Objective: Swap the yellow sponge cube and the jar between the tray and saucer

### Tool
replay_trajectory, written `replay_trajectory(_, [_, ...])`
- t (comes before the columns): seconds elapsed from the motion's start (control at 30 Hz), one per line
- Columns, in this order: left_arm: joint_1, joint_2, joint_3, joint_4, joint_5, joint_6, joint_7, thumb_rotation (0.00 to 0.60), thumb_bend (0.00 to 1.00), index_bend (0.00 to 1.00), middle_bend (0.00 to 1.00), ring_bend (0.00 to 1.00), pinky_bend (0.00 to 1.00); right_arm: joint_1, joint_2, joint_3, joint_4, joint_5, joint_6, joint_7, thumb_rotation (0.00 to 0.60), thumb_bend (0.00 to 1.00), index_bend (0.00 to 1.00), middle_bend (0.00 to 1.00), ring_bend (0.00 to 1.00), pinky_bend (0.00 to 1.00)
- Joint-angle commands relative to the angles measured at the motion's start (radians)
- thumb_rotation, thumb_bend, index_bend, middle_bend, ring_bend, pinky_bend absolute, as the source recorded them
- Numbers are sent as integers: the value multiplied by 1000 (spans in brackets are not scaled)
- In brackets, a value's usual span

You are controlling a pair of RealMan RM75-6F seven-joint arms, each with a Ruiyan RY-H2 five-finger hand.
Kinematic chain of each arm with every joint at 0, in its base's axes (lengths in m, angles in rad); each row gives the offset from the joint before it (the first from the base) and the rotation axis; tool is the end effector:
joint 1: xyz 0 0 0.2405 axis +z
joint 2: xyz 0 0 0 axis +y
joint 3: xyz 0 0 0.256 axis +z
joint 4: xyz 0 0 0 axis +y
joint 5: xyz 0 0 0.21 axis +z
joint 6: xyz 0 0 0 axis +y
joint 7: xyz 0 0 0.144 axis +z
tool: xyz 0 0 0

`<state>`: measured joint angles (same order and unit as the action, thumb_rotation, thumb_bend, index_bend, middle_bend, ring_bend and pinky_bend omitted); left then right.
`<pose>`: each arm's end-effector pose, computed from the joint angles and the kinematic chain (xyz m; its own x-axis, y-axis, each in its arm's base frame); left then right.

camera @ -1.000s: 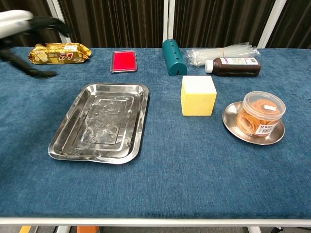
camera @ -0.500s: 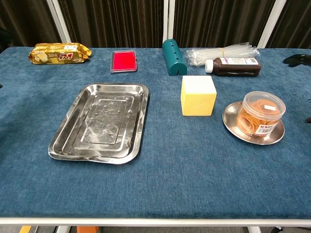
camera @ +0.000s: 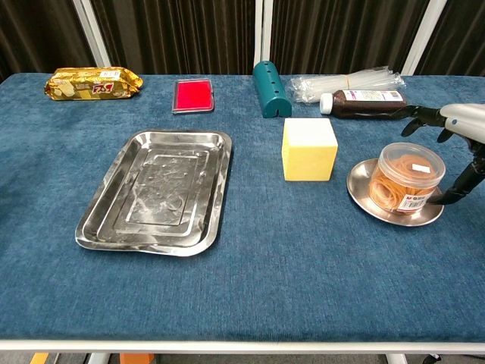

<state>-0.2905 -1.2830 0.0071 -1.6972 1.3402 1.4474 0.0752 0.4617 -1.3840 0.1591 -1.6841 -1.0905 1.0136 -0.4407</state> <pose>-0.2620 0.2218 0.0927 0.2359 0.0794 0.9685 0.9709 -0.0614 -0.2314 -0.2228 -0.2818 0.0273 0.4238 -0.3362 0.8411 -0.9057 -0.1649 0.3905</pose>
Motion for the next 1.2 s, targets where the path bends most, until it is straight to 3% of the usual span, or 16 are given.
replay_trajectory(0.03, [9,0,-4,5,6,1,-6,600,187,147,132,63,228,14,-13,-4,10,16,-7,-12,600,0,51,163,81,231])
replay_trajectory(0.17, [22,0,-12,12,13,1,-15,600,186,147,132,63,228,34,-33,-8,24,24,-9,-23,600,1,124,214,143,282])
replay_trajectory(0.23, [26,0,-14,14,16,-1,-16,600,186,147,132,63,228,38,-45,-9,32,18,2,-26,600,18,202,270,209,356])
replay_trajectory(0.37, [38,4,-18,14,24,0,-21,600,186,146,132,63,229,42,-62,-12,42,11,25,-24,600,93,350,364,333,499])
replay_trajectory(0.5, [50,7,-23,13,28,2,-28,600,186,147,134,62,229,39,-59,-14,38,-4,50,-16,600,163,433,418,394,563])
replay_trajectory(0.87, [89,27,-32,-8,46,27,-30,600,187,146,135,63,229,40,35,-29,-149,-144,103,-4,600,176,463,436,415,579])
replay_trajectory(1.2, [109,34,-36,11,59,23,-50,600,186,147,134,63,227,185,-98,15,-98,-74,-27,-94,600,180,463,436,415,579])
